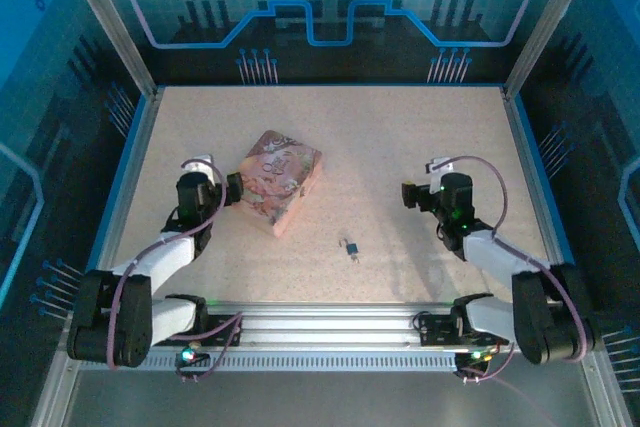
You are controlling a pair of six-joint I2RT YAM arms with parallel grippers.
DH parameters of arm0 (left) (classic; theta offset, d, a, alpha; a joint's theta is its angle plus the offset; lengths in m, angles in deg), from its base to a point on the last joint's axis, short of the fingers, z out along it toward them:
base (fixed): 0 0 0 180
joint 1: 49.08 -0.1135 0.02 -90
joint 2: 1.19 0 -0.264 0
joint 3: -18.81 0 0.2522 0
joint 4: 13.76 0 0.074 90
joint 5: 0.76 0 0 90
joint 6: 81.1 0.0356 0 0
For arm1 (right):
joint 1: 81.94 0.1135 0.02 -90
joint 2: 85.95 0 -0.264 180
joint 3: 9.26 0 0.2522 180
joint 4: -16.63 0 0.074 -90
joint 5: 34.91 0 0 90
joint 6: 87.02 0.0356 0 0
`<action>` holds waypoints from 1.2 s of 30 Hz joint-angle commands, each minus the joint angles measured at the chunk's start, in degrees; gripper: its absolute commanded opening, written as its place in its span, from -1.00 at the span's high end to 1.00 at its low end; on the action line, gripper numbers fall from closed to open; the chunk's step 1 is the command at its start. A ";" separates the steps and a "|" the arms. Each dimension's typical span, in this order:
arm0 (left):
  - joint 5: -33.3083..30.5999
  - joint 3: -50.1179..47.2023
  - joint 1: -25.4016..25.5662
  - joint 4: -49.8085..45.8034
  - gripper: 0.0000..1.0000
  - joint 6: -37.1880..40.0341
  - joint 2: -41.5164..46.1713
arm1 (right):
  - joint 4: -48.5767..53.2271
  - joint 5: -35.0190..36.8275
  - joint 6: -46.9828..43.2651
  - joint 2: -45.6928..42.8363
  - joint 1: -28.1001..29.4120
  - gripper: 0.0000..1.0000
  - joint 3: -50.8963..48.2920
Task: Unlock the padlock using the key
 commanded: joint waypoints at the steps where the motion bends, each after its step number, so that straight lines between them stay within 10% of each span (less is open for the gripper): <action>1: 2.14 -0.17 -2.92 6.64 -0.97 0.50 -0.67 | -9.25 -2.20 -3.84 3.75 -0.62 -1.00 1.17; 17: 14.39 -3.46 -4.83 25.14 -0.97 2.51 -11.13 | -20.62 -9.58 -3.55 15.27 -7.45 -1.00 1.89; 23: 16.37 -8.33 -4.81 46.44 -0.98 3.33 -22.89 | -20.41 -9.23 -3.64 15.24 -7.29 -1.00 1.96; 36: 12.21 -1.52 -3.75 30.11 -0.97 3.19 -20.73 | -20.15 -7.78 -4.08 15.33 -6.38 -1.00 2.11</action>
